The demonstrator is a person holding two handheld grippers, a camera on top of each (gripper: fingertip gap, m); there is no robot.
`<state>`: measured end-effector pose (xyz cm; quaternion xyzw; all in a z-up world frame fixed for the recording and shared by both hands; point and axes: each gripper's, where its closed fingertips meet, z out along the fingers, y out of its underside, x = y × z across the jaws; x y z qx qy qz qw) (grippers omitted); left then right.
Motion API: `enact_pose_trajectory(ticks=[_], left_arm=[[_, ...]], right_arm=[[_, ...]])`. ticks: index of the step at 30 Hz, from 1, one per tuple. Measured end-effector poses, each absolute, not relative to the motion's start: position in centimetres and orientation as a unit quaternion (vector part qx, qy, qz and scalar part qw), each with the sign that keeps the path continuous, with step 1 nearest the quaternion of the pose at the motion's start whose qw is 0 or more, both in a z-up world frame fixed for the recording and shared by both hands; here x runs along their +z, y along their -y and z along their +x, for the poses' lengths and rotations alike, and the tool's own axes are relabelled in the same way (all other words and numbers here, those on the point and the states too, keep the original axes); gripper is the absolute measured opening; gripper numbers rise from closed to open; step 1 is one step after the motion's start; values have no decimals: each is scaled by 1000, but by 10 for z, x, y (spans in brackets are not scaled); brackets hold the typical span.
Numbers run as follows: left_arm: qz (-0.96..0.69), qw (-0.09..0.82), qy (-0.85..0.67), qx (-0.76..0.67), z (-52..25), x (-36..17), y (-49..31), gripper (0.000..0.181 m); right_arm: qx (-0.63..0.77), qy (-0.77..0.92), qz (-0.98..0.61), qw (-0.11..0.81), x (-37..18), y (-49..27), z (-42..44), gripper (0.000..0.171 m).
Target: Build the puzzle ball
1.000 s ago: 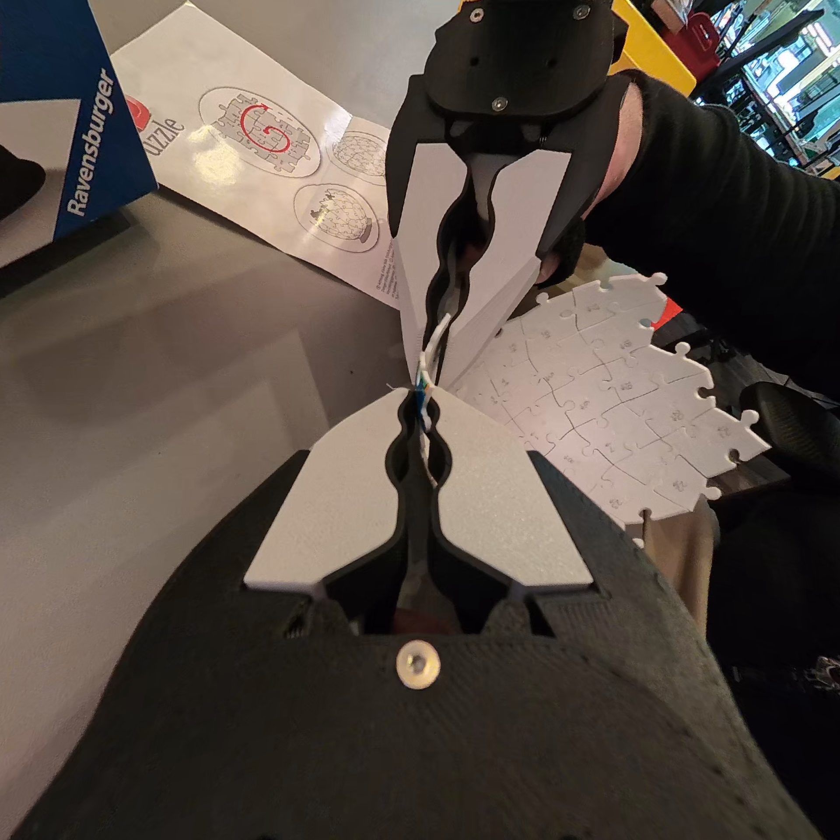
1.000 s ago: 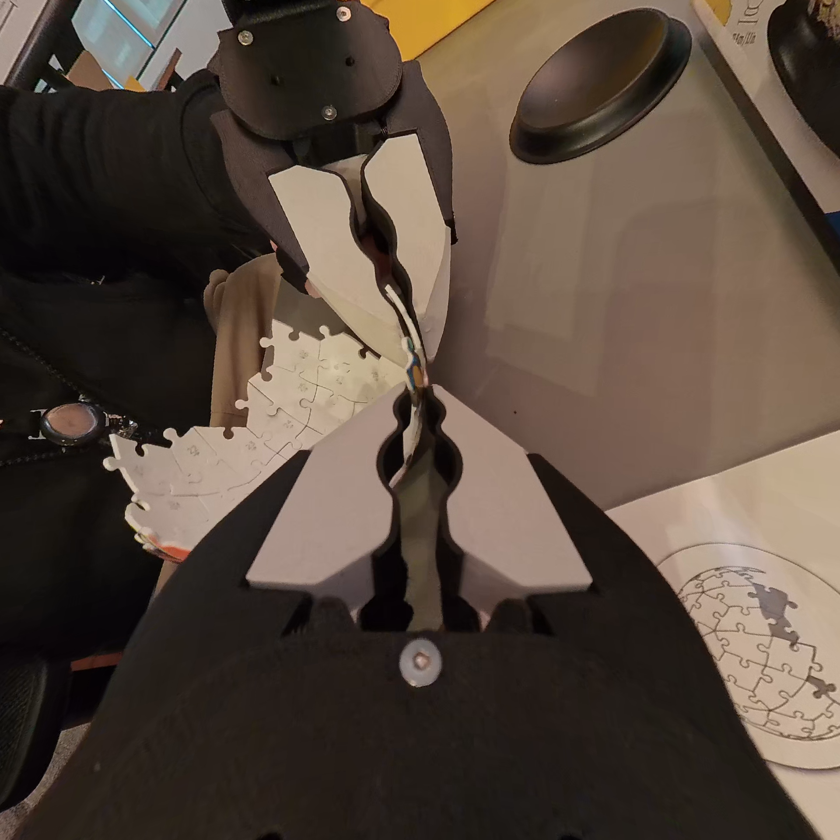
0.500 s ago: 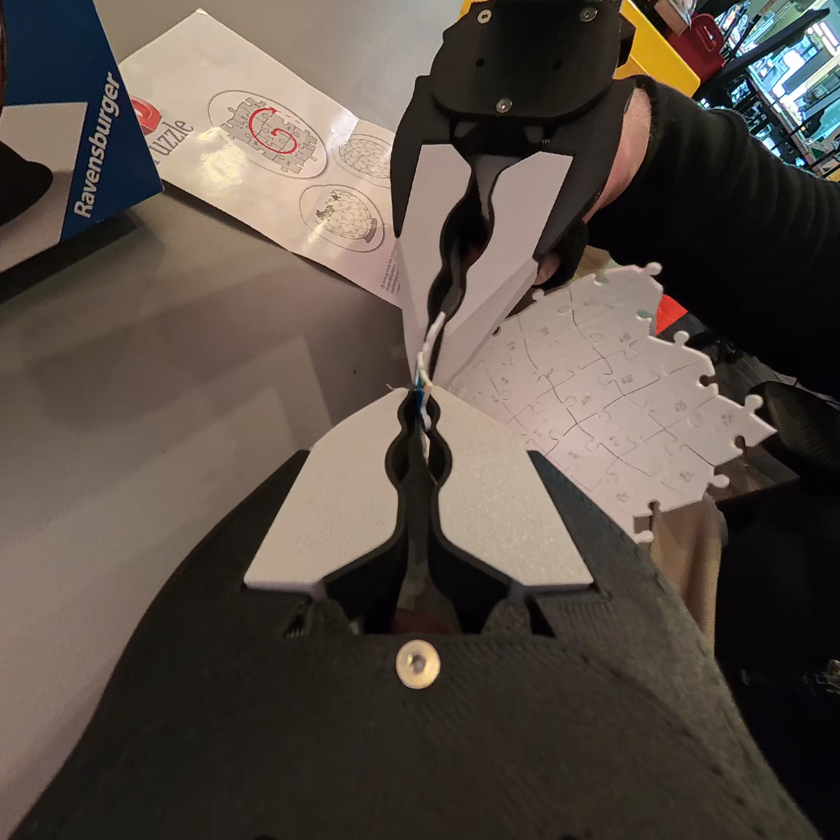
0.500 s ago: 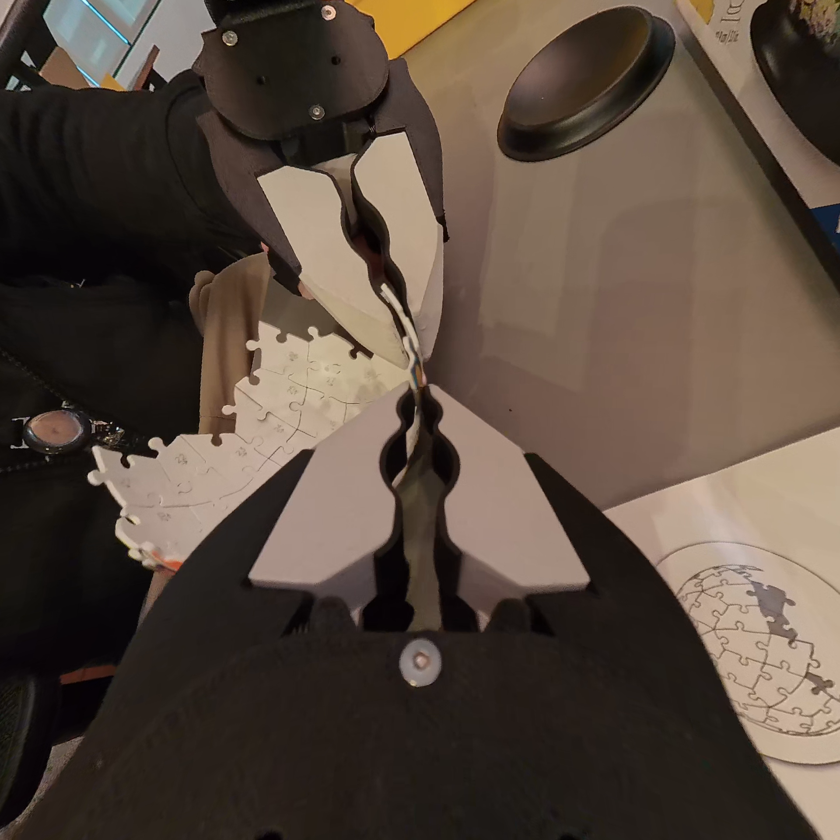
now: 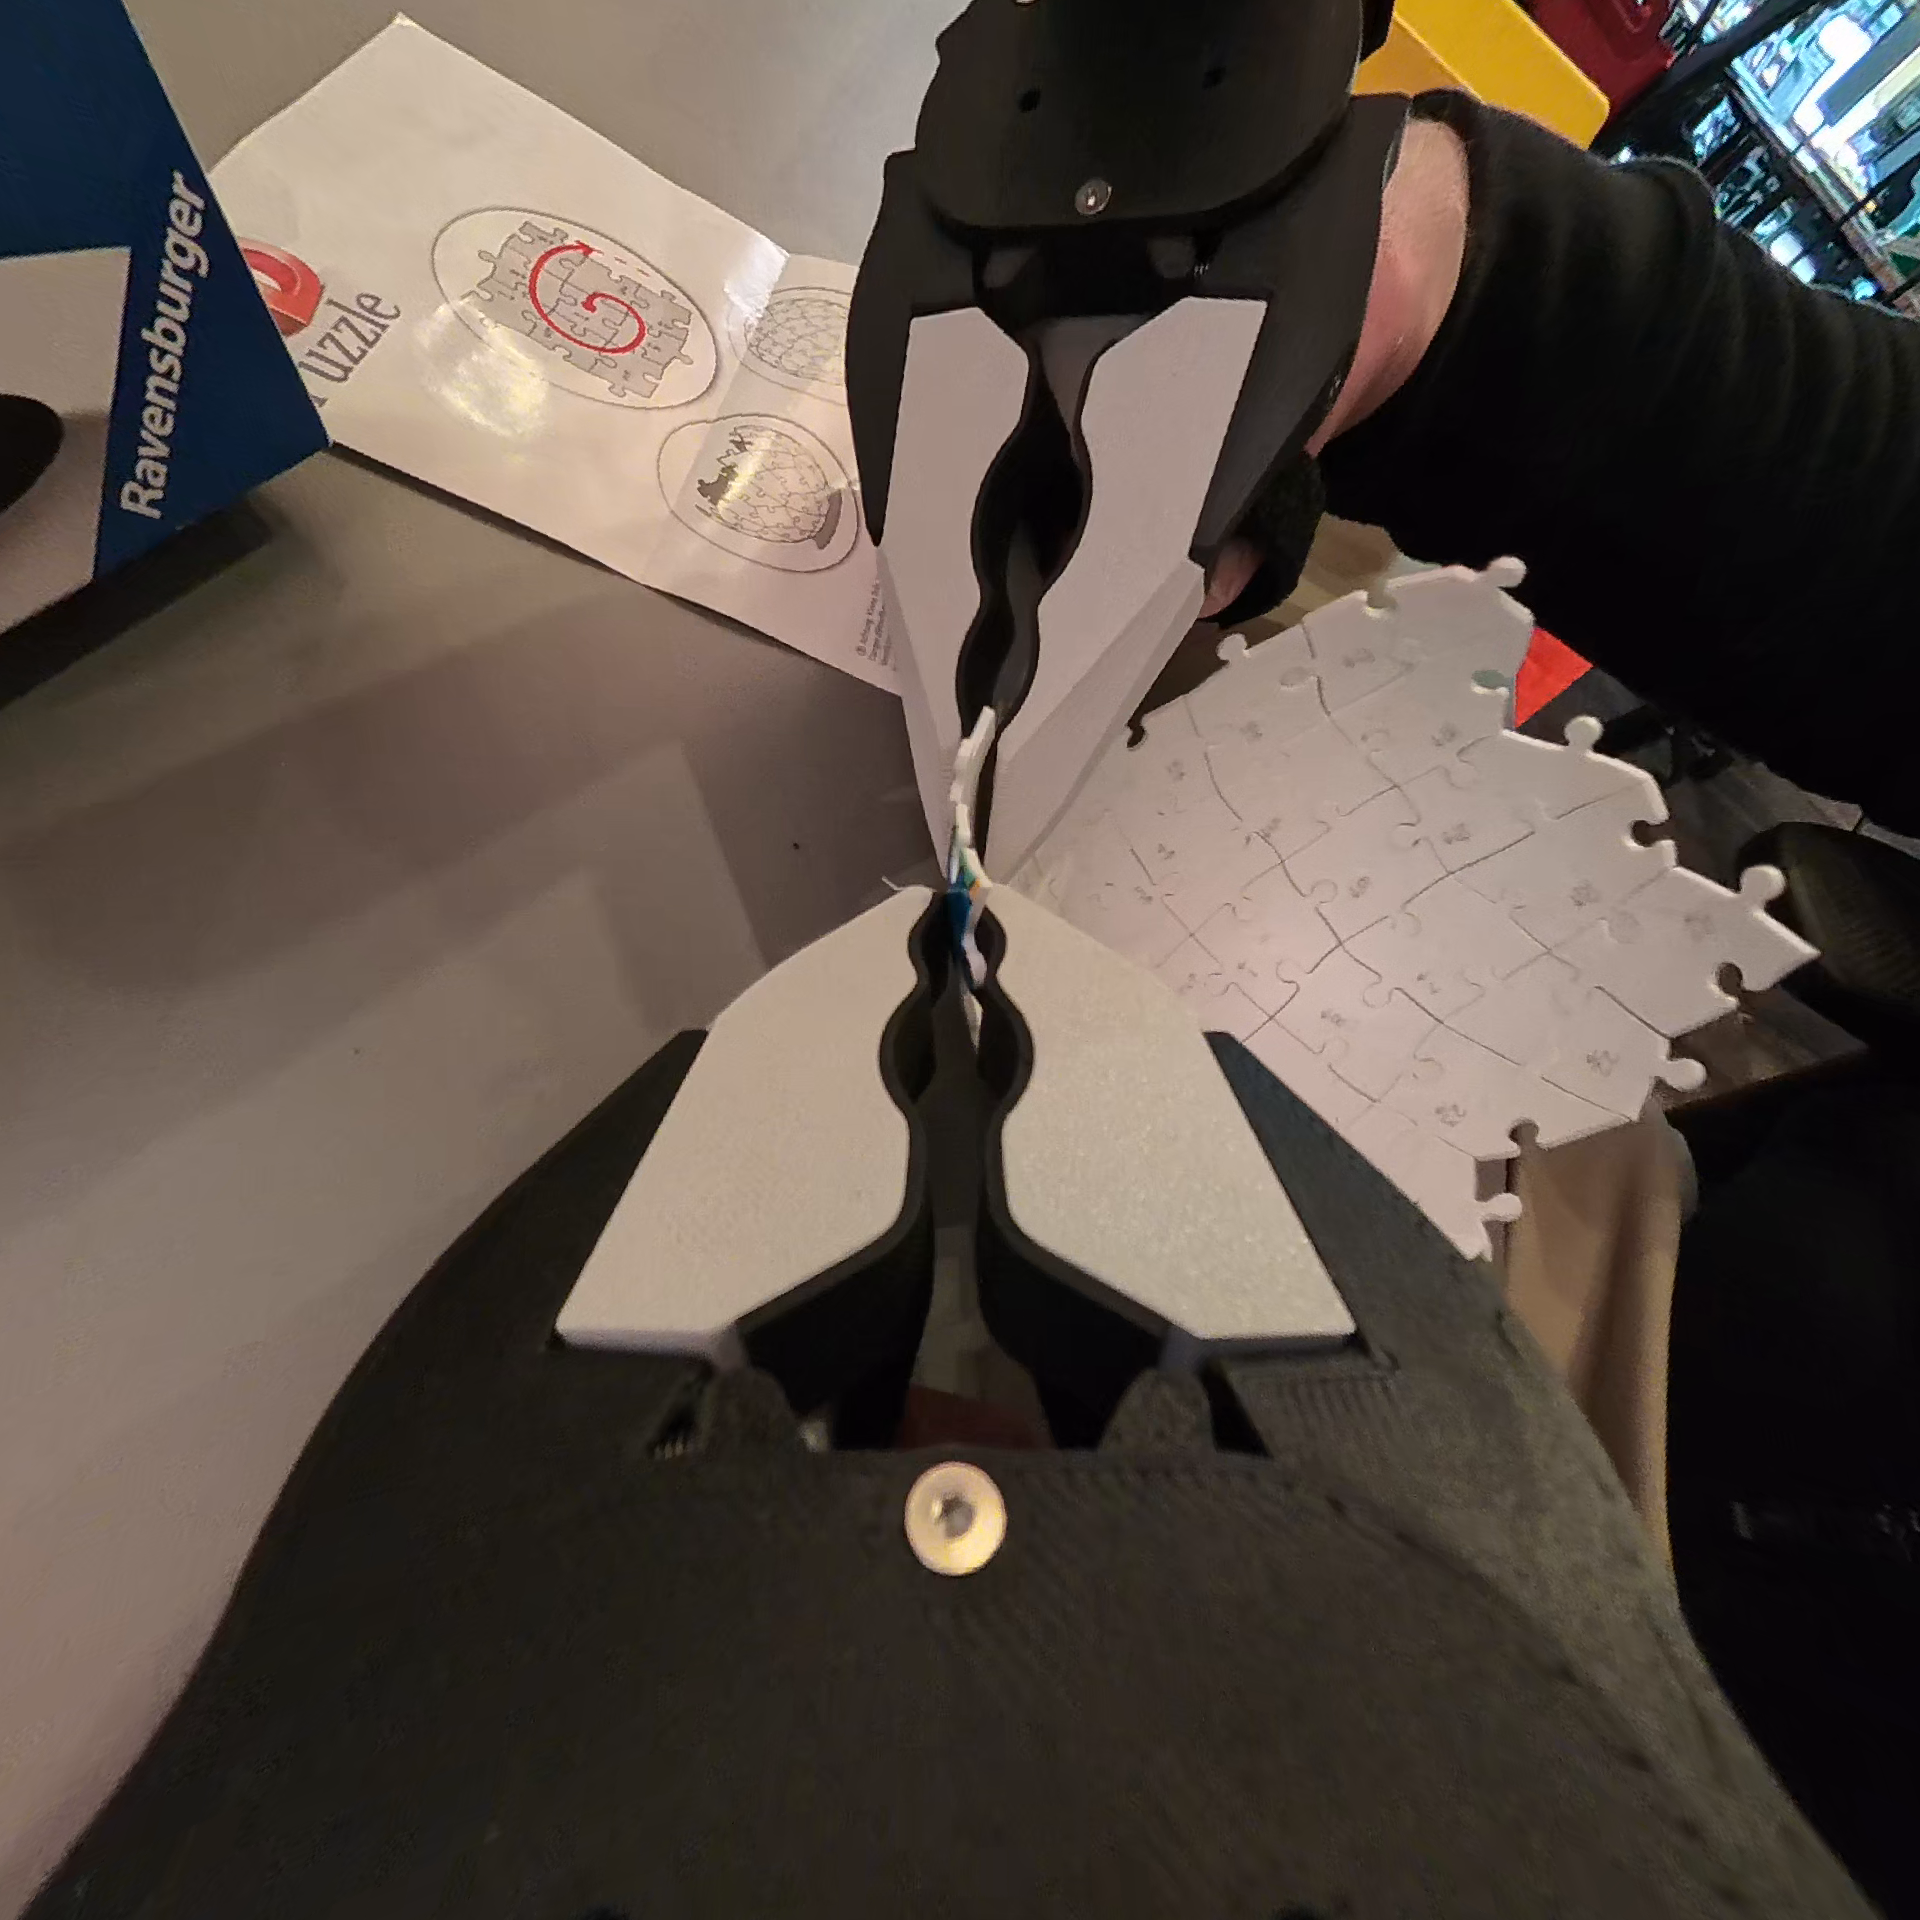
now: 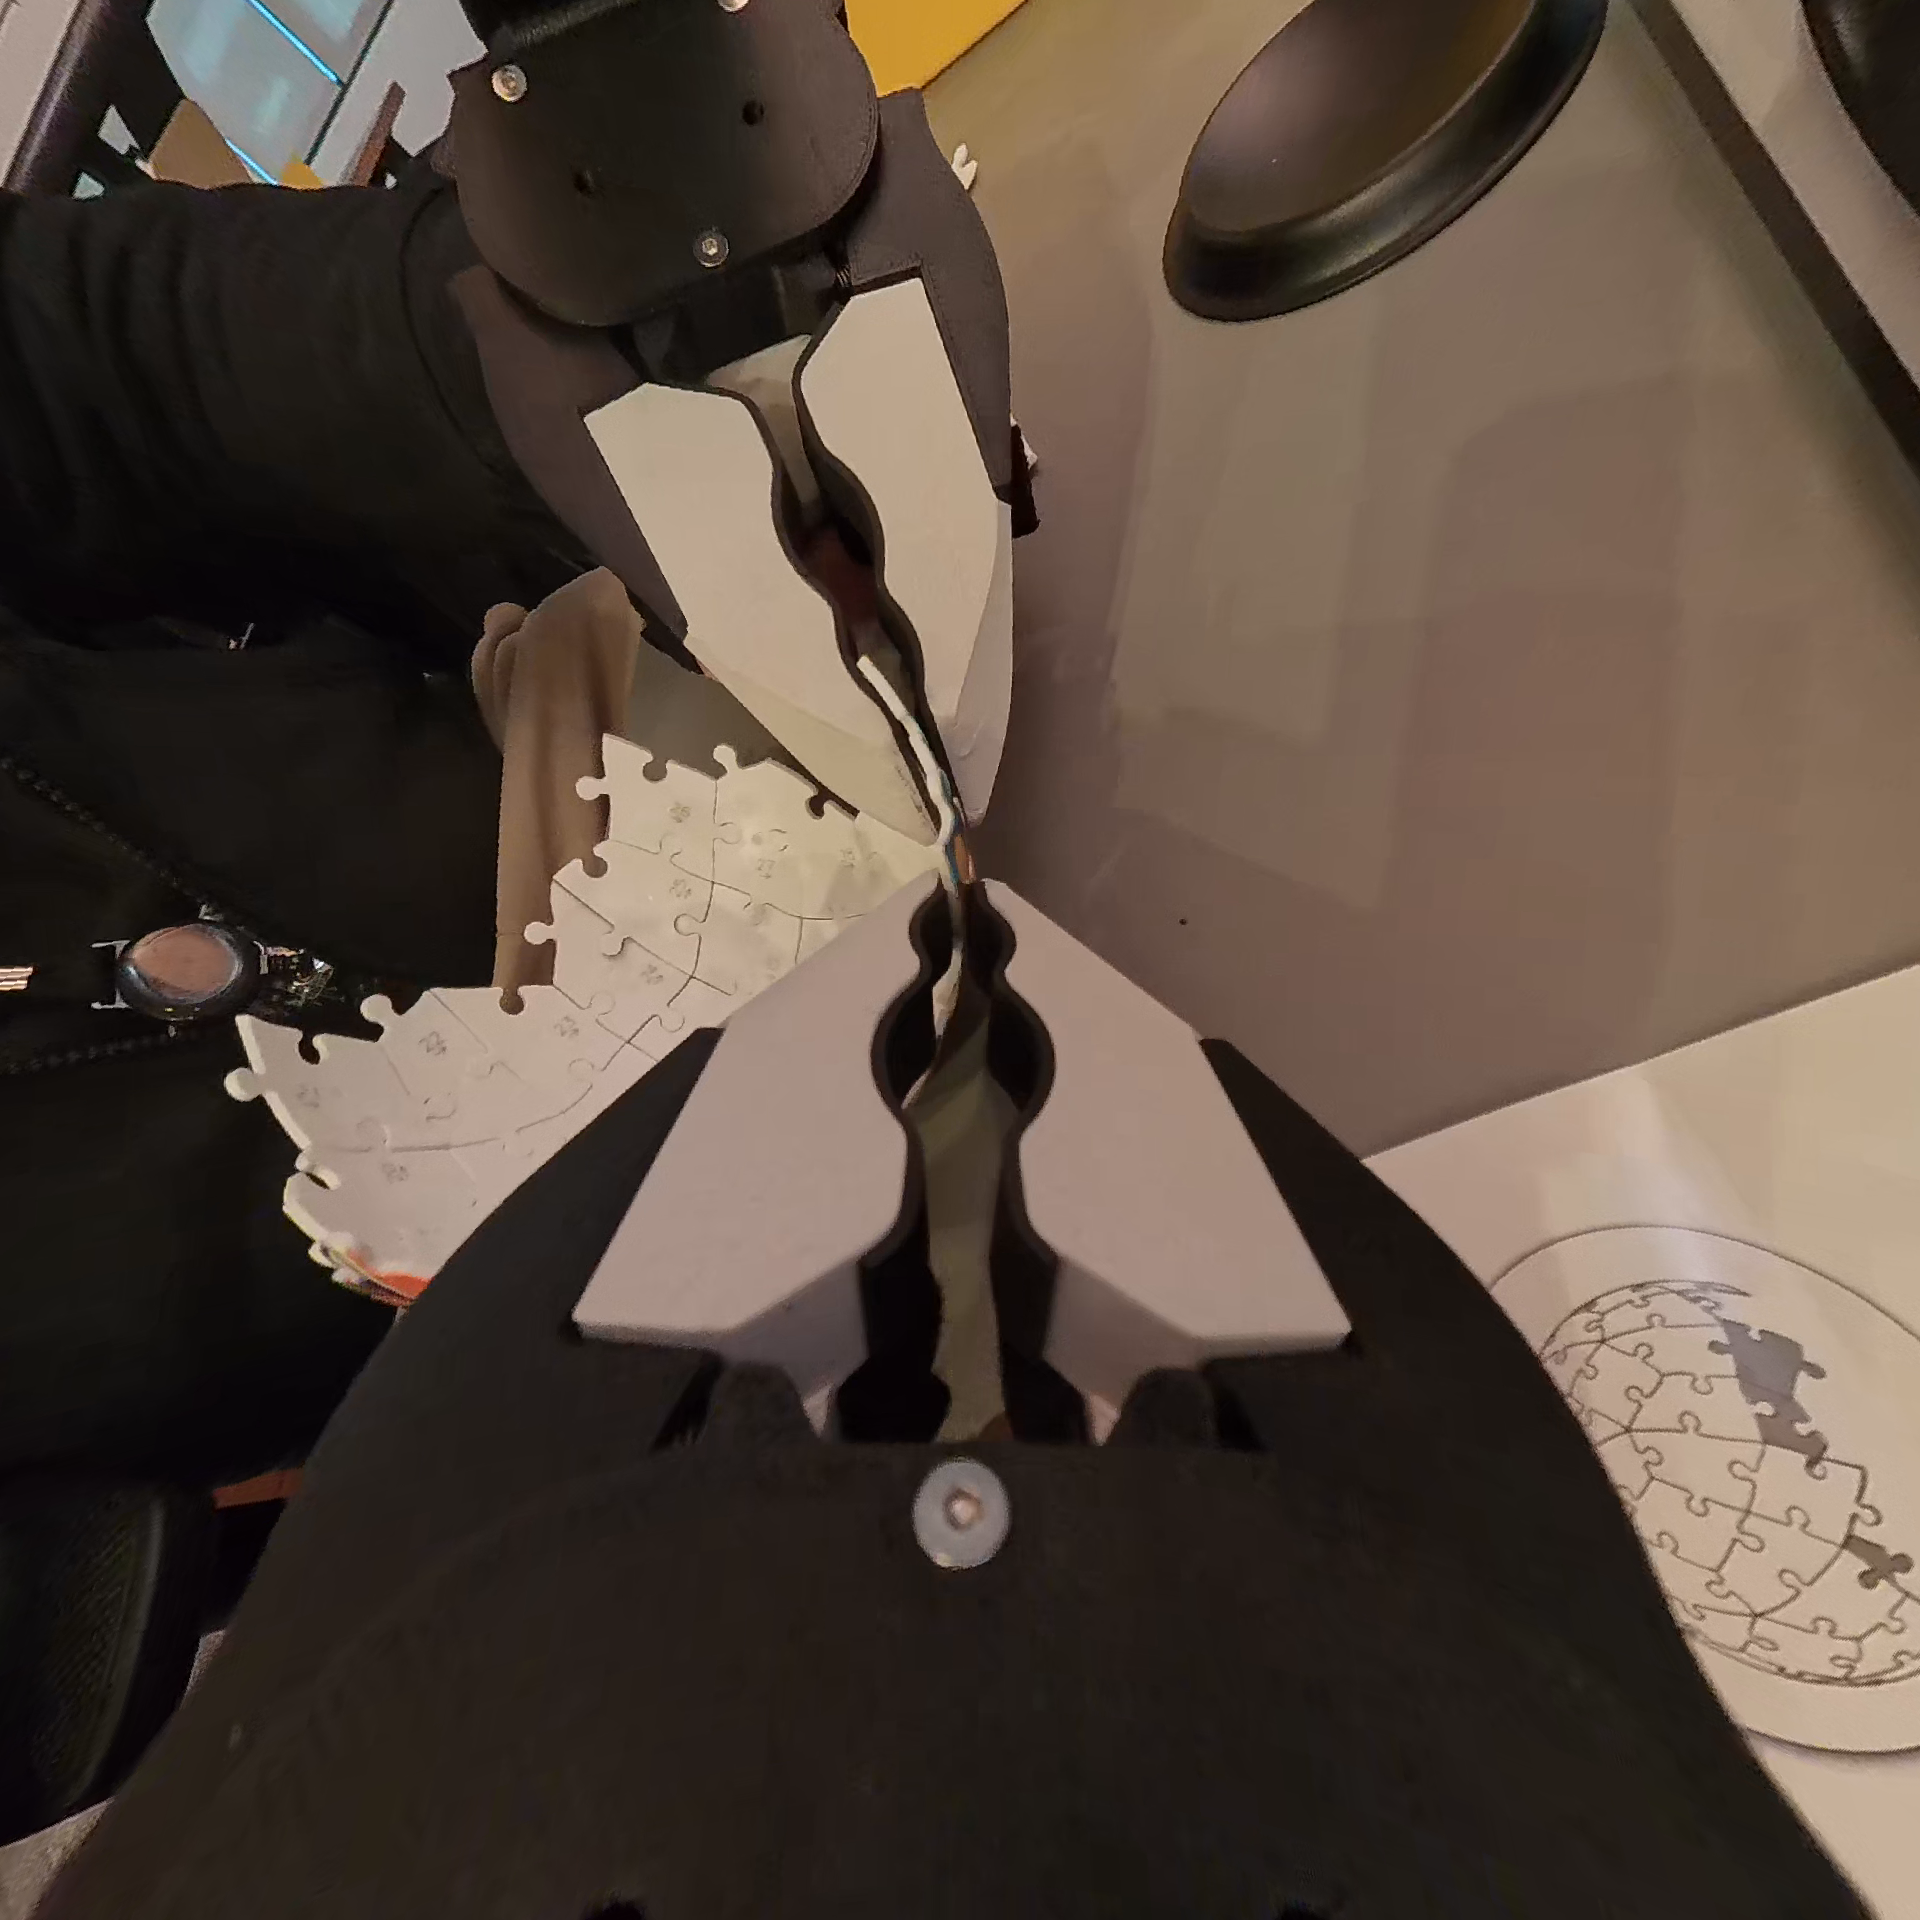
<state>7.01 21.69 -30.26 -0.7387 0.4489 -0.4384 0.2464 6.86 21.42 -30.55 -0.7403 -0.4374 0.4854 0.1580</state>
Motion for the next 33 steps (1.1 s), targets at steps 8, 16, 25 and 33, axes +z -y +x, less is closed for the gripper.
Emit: enact_pose_trajectory(ticks=[8, 16, 25, 33], left_arm=[[-743, 242, -442, -441, 70, -302, -219, 2], [-742, 237, -436, -450, 70, -301, -220, 3], [-739, 237, -440, -452, 71, -301, -218, 2], [-730, 235, -456, -451, 72, -301, -215, 2]], right_arm=[[472, 445, -739, 182, -306, -216, 68, 0], [453, 456, -741, 194, -309, -216, 69, 3], [455, 464, -739, 179, -309, -213, 67, 0], [475, 449, -742, 148, -308, -209, 68, 0]])
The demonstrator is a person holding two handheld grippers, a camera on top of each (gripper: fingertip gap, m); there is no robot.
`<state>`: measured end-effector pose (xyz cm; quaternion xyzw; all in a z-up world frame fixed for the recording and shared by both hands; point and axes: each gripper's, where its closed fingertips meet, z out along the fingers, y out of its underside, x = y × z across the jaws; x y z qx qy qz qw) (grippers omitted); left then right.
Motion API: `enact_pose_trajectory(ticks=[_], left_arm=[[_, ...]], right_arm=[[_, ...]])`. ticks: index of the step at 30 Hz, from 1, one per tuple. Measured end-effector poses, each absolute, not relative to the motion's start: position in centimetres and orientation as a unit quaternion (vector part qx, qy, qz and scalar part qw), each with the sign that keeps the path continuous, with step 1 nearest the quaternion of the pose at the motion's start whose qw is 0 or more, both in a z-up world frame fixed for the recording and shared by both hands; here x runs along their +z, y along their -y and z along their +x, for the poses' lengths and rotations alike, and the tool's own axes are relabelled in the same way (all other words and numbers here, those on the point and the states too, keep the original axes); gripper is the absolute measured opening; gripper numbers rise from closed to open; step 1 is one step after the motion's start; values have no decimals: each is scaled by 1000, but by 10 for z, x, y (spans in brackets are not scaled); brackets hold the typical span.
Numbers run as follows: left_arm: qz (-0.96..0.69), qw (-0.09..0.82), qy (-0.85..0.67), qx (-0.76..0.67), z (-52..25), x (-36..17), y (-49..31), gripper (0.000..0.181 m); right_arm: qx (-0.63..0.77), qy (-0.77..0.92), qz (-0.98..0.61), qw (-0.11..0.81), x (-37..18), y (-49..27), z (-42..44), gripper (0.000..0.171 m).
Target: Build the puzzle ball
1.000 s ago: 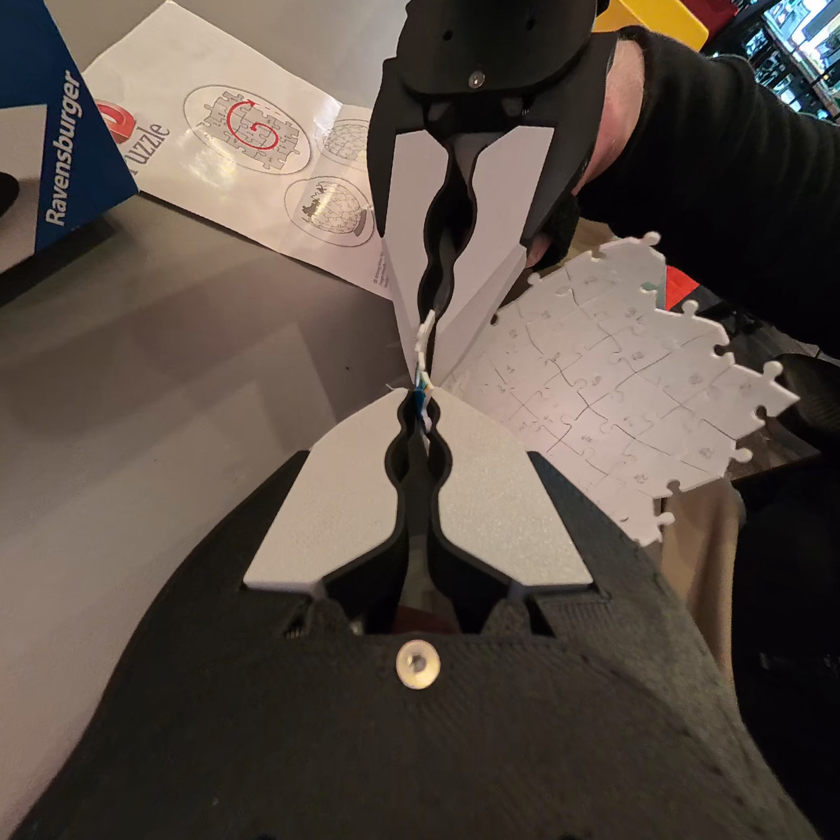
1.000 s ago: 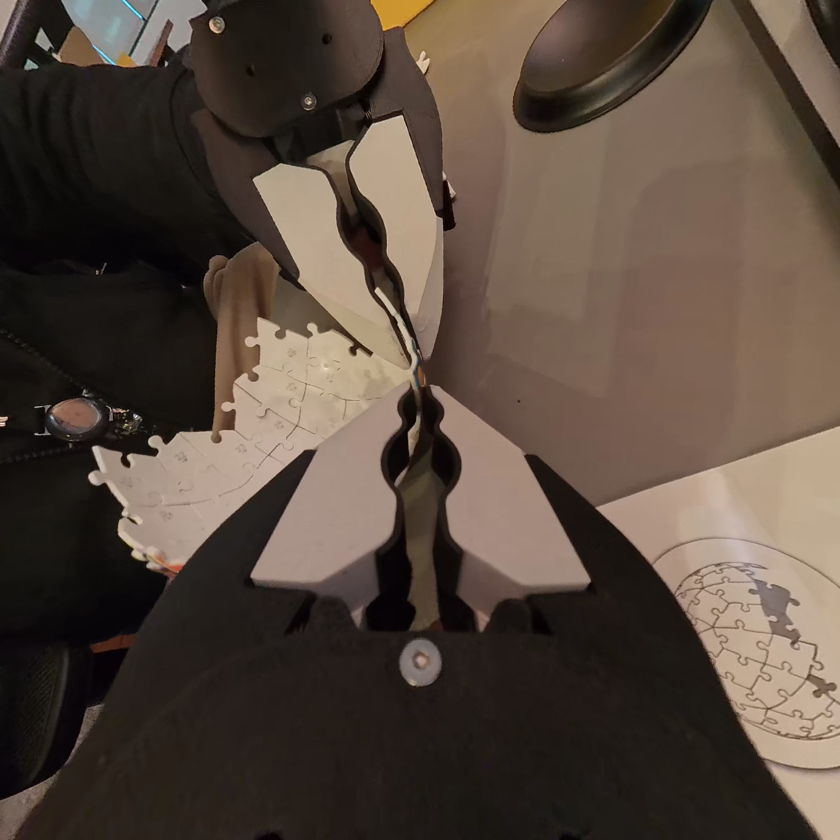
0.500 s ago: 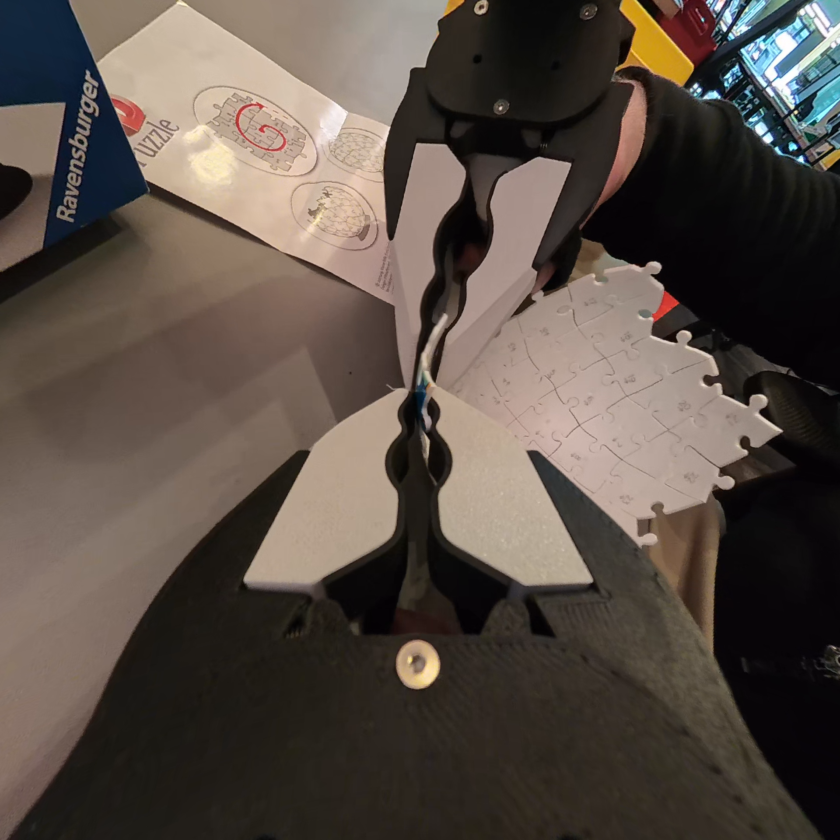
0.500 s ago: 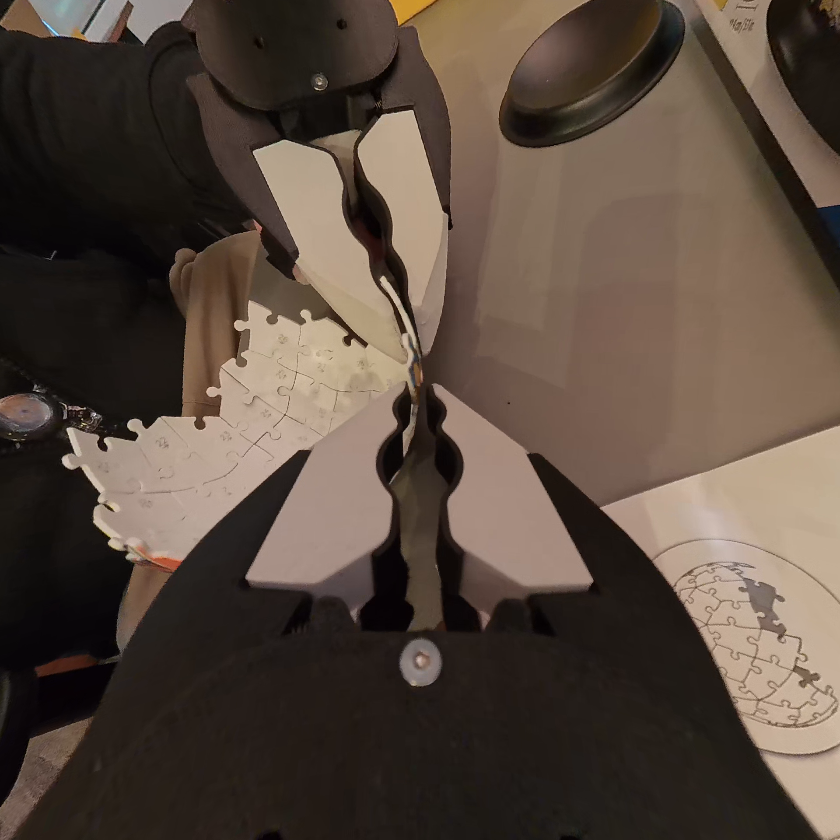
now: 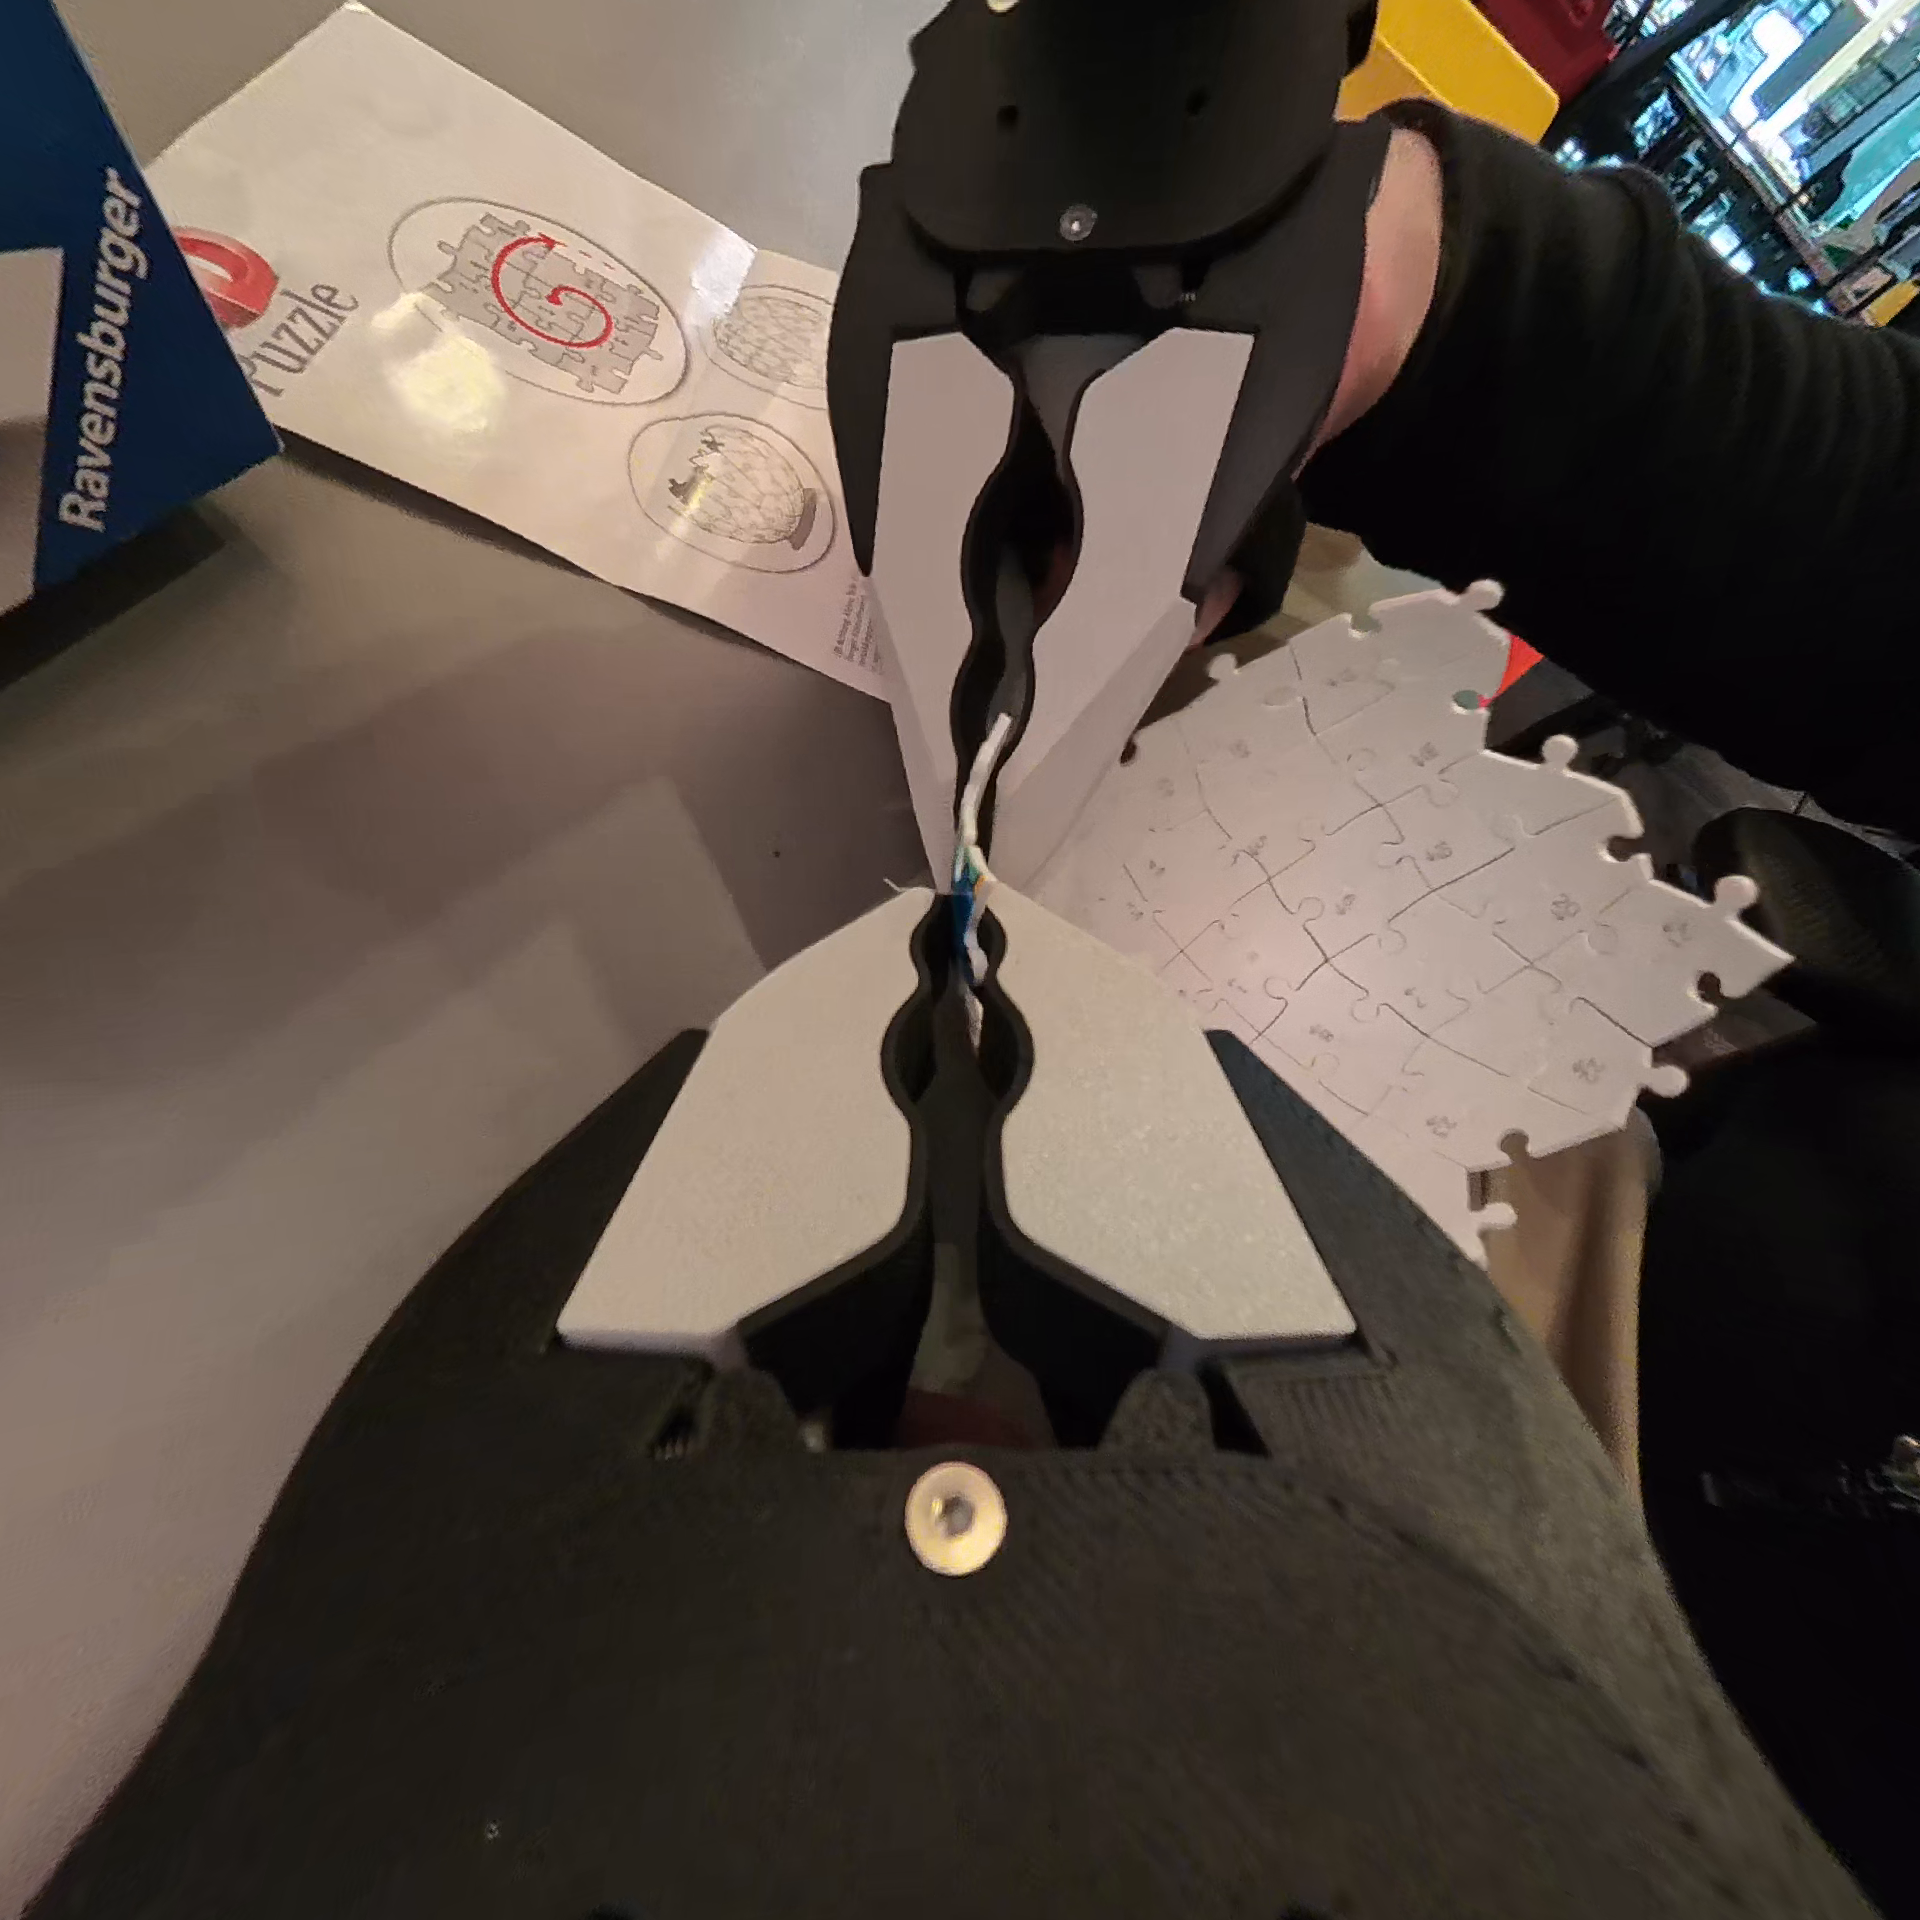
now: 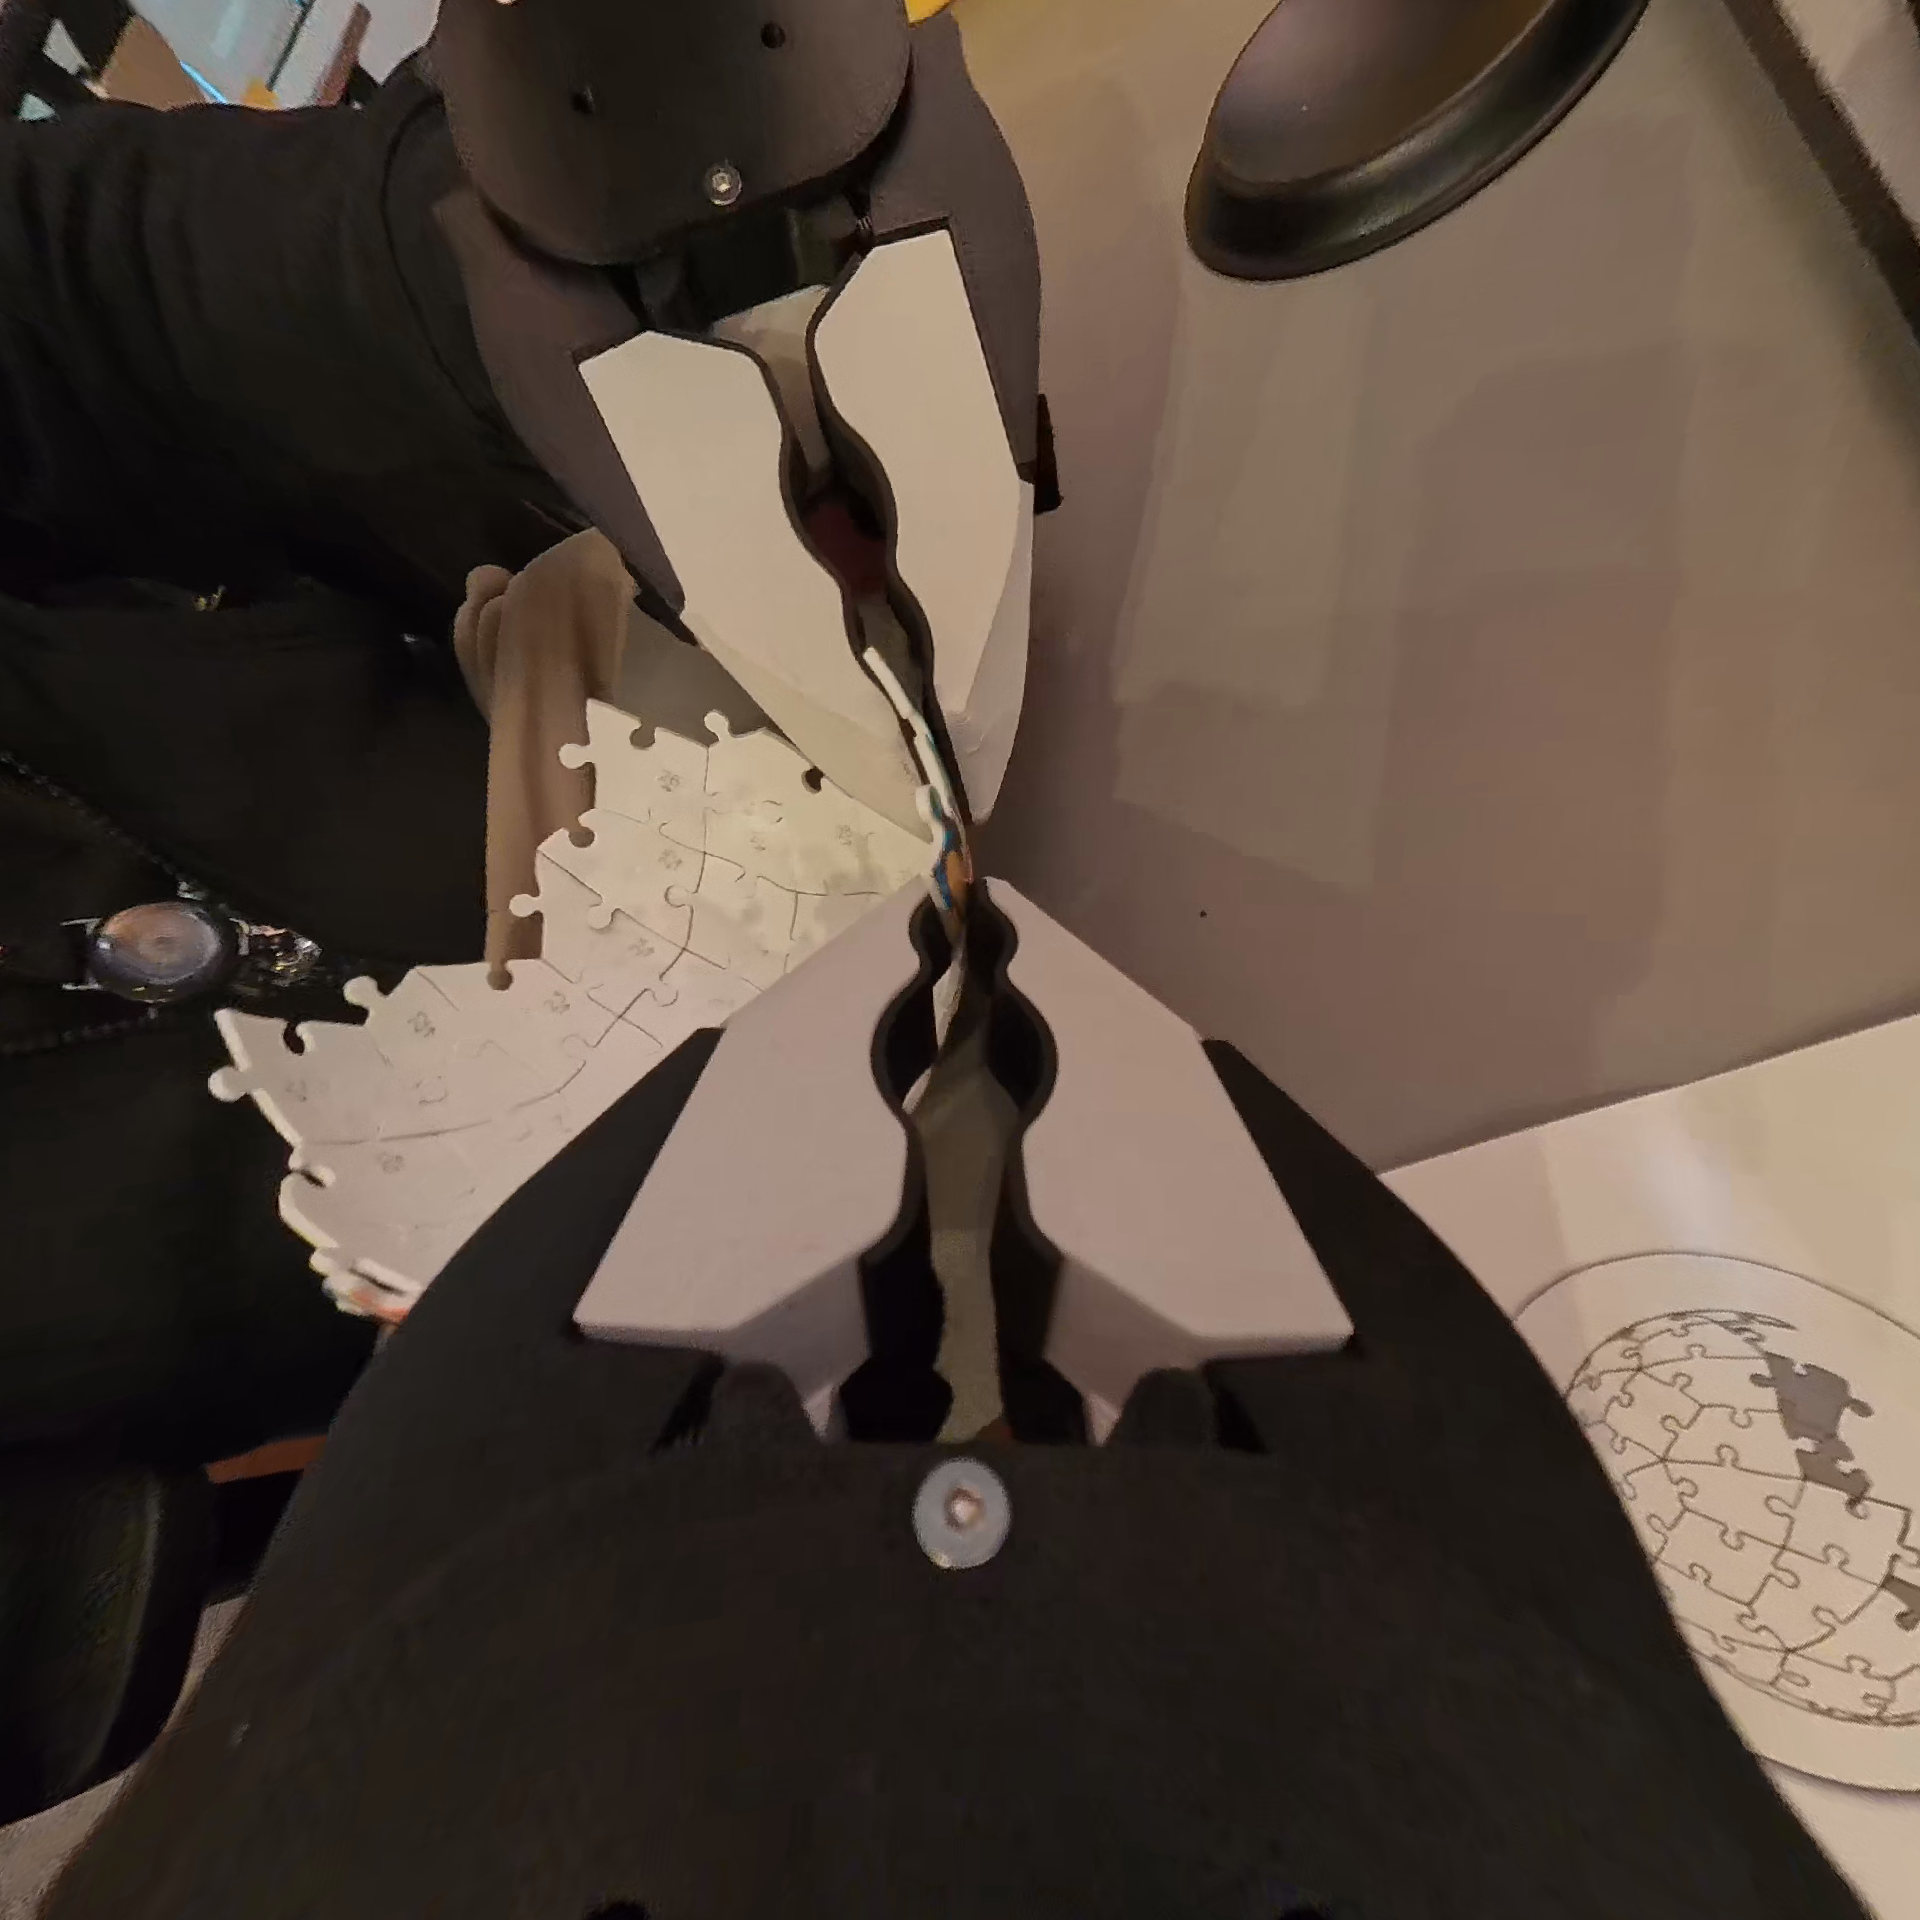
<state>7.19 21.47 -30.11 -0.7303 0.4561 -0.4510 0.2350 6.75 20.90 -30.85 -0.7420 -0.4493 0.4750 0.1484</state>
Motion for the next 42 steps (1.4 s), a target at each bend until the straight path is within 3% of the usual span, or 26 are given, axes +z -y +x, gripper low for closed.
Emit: enact_pose_trajectory(ticks=[13, 18, 33, 42], left_arm=[[-726, 238, -462, -451, 72, -300, -214, 3], [-732, 239, -452, -450, 71, -300, -216, 6], [-740, 252, -451, -431, 61, -290, -220, 32], [-740, 240, -458, -430, 62, -298, -212, 20]], right_arm=[[476, 452, -739, 153, -308, -209, 67, 0], [463, 454, -741, 173, -304, -210, 73, 14], [416, 430, -769, 227, -278, -218, 98, 17], [382, 478, -773, 166, -307, -215, 77, 14]])
